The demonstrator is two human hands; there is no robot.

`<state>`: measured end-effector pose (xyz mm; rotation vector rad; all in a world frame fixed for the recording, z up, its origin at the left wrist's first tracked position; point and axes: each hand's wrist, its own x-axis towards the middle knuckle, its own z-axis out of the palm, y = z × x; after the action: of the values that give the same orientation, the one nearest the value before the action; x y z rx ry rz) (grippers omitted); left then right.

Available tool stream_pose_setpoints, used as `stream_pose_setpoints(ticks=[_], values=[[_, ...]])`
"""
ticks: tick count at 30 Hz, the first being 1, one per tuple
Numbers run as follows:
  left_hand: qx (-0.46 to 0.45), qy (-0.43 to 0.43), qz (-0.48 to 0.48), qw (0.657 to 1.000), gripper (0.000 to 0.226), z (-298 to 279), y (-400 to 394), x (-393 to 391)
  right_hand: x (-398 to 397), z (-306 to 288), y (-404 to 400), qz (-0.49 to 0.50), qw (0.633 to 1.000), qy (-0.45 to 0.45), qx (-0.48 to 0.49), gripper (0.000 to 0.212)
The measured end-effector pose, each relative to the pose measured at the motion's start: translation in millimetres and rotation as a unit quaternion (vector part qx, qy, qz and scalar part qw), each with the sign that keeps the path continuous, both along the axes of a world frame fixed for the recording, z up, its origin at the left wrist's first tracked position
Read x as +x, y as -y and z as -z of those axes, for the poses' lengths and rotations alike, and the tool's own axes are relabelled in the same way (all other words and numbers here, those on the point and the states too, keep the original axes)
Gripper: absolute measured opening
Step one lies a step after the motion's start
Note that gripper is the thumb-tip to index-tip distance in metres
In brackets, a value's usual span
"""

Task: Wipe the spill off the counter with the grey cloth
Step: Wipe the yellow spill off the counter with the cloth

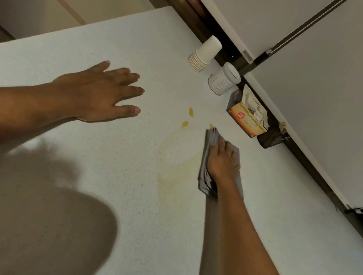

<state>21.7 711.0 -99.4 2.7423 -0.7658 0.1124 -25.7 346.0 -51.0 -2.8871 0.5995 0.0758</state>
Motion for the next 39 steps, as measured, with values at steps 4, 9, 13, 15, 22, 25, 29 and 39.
stream_pose_setpoints(ticks=[4, 9, 13, 15, 22, 25, 29, 39], values=[[0.015, 0.022, -0.002, 1.0, 0.092, -0.4, 0.1, -0.3, -14.4, 13.7, -39.4, -0.087, 0.996, -0.006, -0.009, 0.058], [0.005, 0.05, -0.006, 0.999, 0.089, 0.1, -0.9, -2.5, -122.4, 22.1, -35.3, -0.242, 0.97, 0.025, 0.028, 0.055], [0.004, 0.046, -0.006, 0.999, 0.087, -2.0, -1.6, -3.5, -91.7, 9.7, 35.2, -0.164, 0.987, 0.006, -0.002, 0.057], [0.003, 0.048, -0.007, 0.999, 0.086, -1.8, -1.3, -1.3, -47.4, 6.1, 66.7, -0.1, 0.995, 0.019, -0.013, 0.055], [-0.006, 0.039, -0.011, 0.999, 0.083, 4.5, 0.1, 3.7, 75.2, 4.8, 64.5, -0.048, 0.999, -0.007, -0.012, 0.058], [-0.006, 0.05, -0.008, 0.999, 0.079, 6.9, -0.8, 6.0, 59.2, 6.9, 17.5, -0.154, 0.988, 0.003, -0.005, 0.058], [-0.001, 0.066, -0.002, 0.998, 0.075, 11.4, -2.7, 8.6, -18.0, 17.7, -26.3, -0.299, 0.954, 0.01, 0.015, 0.054], [-0.014, 0.048, -0.012, 0.999, 0.076, 6.2, -1.4, 4.3, 41.2, 5.3, 39.8, -0.17, 0.985, 0.038, -0.005, 0.054]])
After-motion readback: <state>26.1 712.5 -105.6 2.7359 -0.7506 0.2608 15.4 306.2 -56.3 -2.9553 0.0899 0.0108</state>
